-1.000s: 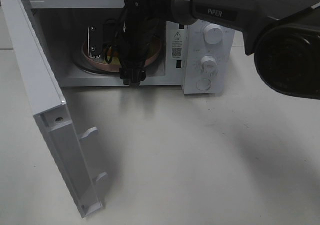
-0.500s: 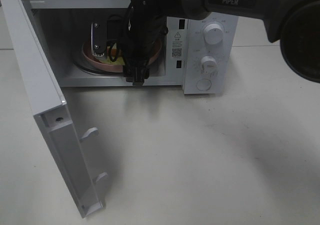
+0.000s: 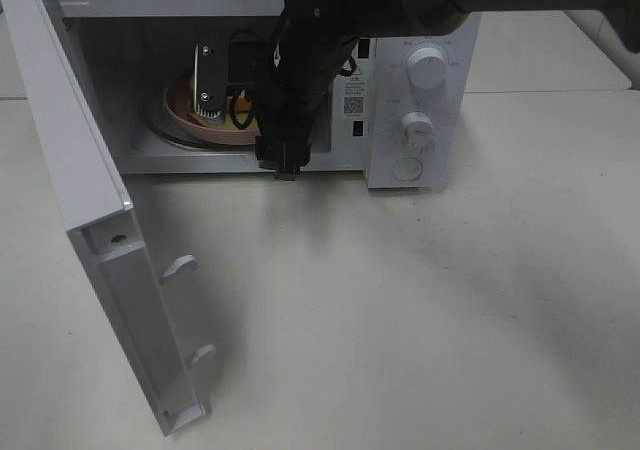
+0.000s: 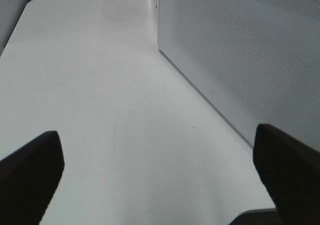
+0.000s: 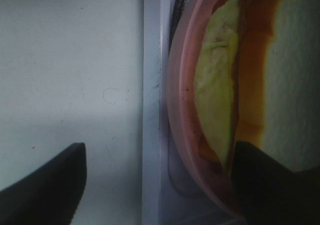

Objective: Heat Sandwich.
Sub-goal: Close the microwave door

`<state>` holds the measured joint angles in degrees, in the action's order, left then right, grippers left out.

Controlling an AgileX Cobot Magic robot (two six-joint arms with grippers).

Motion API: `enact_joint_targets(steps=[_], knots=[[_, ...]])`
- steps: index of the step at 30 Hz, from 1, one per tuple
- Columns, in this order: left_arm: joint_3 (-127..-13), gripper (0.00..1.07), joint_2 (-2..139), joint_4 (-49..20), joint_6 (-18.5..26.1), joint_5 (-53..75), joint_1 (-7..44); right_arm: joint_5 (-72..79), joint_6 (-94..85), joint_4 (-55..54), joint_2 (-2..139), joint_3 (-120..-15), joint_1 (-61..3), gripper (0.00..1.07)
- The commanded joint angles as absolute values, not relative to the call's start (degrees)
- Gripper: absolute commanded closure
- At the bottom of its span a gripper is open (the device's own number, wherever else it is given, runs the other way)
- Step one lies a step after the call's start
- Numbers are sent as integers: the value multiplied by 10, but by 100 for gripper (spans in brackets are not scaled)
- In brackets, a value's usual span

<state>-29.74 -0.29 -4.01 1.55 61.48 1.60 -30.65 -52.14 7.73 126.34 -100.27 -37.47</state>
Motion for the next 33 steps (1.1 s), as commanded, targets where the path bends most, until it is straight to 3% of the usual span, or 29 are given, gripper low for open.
enact_joint_targets(steps=[1, 33], knots=[[-296, 9, -12, -38, 15, 613, 13, -292, -513, 82, 1239, -977, -374, 31], [-296, 9, -12, -38, 15, 613, 13, -249, -374, 81, 957, -629, -374, 31]])
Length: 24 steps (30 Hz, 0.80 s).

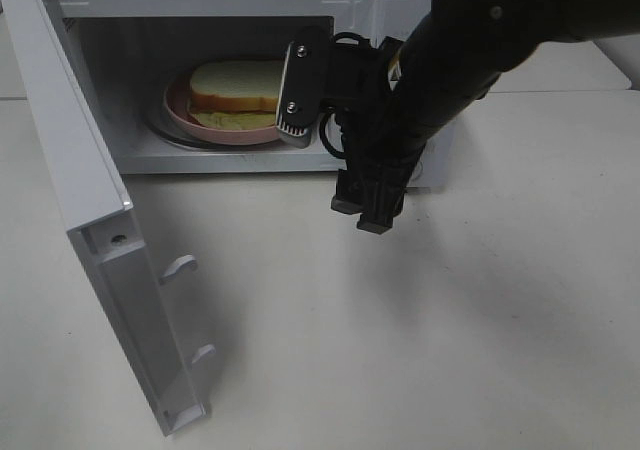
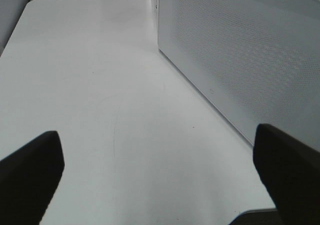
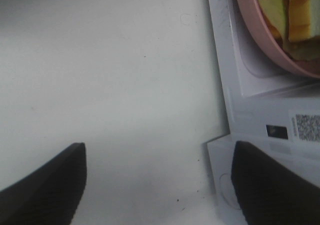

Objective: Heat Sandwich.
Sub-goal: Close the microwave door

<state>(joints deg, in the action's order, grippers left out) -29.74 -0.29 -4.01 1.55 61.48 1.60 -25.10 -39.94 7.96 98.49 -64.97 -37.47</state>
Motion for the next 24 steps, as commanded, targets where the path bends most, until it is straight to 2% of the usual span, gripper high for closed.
enact_joint_targets(steps=[1, 12, 24], knots=[[-296, 9, -12, -38, 15, 613, 13, -249, -356, 81, 939, -609, -374, 31], [-296, 9, -12, -38, 15, 613, 13, -259, -231, 80, 827, -516, -374, 31], [-296, 9, -12, -38, 15, 613, 13, -339, -67, 75, 694, -423, -374, 31]])
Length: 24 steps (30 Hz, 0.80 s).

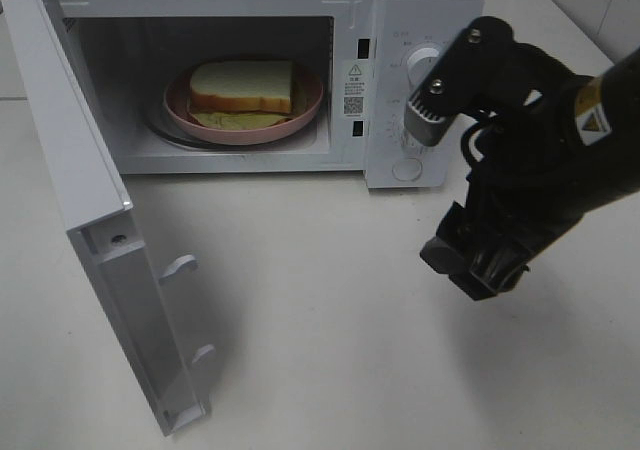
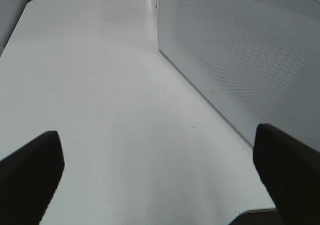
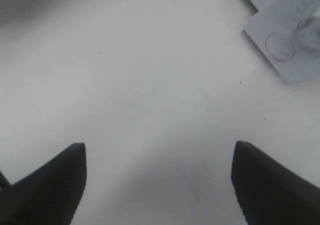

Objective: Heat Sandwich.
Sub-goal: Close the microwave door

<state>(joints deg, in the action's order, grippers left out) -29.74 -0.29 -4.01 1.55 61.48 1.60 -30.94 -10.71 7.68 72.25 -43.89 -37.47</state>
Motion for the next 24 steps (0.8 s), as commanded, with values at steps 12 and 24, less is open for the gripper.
enact_joint_targets(steps=[12, 24], knots=[[-296, 9, -12, -38, 15, 613, 13, -505, 16, 74, 536, -402, -374, 31], [-296, 9, -12, -38, 15, 613, 13, -651, 29, 62, 408, -402, -374, 31]])
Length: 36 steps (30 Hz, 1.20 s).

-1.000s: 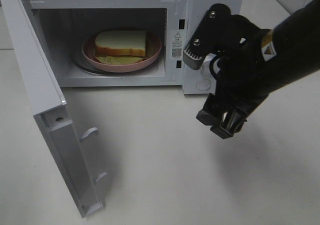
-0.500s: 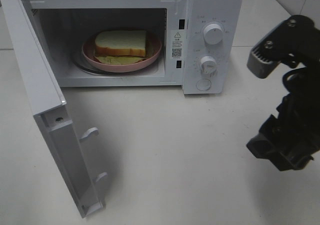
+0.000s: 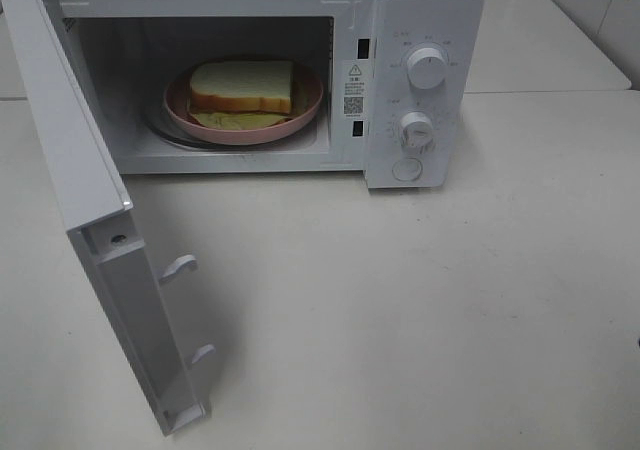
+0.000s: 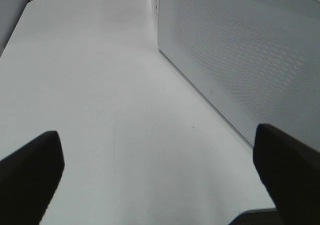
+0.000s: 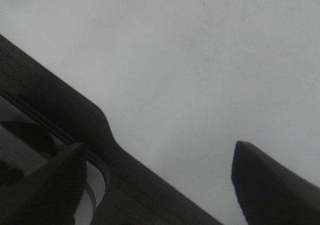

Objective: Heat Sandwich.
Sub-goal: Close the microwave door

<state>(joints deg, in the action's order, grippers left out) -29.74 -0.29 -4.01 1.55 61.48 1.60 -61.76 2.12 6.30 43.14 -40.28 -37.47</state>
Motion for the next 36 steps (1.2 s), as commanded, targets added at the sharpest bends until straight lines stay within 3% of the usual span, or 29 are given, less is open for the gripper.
enact_joint_targets(steps=[1, 15, 29, 36], knots=[[-296, 9, -12, -38, 15, 613, 13, -661, 29, 62, 398, -402, -374, 31], [-296, 9, -12, -38, 15, 613, 13, -710, 55, 62, 241, -363, -364, 31], [-296, 9, -12, -38, 15, 613, 13, -587, 50, 65, 96, -299, -168, 31], [-296, 9, -12, -38, 15, 613, 13, -575, 50, 56, 72, -289, -121, 31]])
